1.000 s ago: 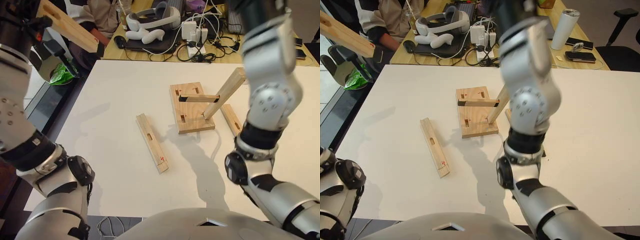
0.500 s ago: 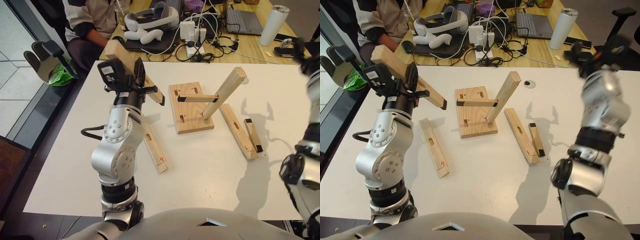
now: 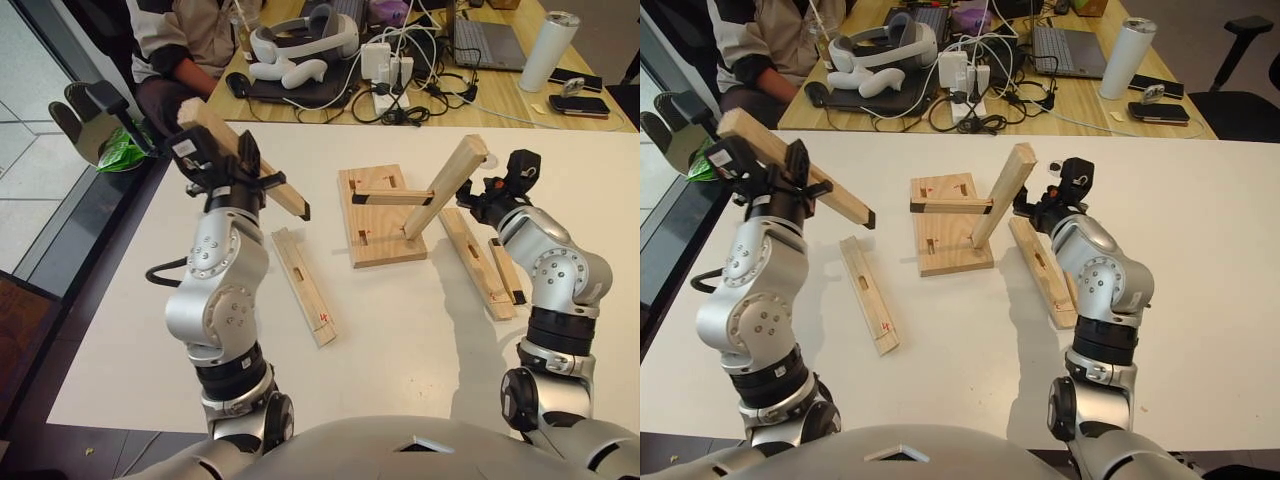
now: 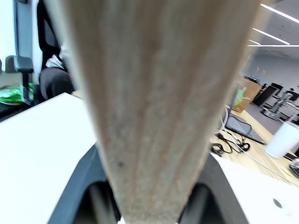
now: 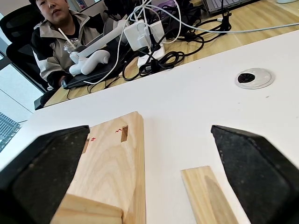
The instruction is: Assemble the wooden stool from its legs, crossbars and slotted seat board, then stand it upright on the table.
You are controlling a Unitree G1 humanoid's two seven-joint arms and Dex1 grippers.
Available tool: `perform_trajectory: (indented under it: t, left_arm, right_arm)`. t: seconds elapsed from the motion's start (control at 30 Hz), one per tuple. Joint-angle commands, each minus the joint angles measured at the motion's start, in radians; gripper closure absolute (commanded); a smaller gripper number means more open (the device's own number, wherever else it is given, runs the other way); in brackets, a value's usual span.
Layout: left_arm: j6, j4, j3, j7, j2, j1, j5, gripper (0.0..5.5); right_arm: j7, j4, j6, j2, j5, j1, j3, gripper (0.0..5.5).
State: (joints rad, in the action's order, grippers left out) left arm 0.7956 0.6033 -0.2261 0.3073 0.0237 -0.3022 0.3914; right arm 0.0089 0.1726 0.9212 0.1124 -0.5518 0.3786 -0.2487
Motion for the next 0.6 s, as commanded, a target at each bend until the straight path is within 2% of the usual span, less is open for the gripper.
perform_trajectory:
  t: [0.03, 0.2, 0.3, 0.6]
  left_arm:
    - [0.014, -0.027, -0.041, -0.02, 0.031, -0.058, 0.005, 4.49]
    - [0.028, 0.004, 0.016, -0.014, -0.092, 0.026, 0.048, 4.49]
    - [0.04, 0.01, 0.004, -0.01, -0.175, 0.078, 0.117, 4.49]
    - [-0.029, -0.064, 0.014, -0.01, -0.188, 0.125, 0.215, 4.49]
  right_arm:
    - [-0.005, 0.049, 0.036, -0.035, -0.025, -0.008, 0.018, 0.64]
    - [-0.031, -0.001, 0.004, 0.001, 0.01, 0.027, -0.037, 0.64]
    - [-0.052, -0.042, -0.029, 0.021, 0.024, 0.058, -0.083, 0.64]
    - [-0.075, -0.072, -0.062, 0.022, 0.028, 0.102, -0.115, 0.64]
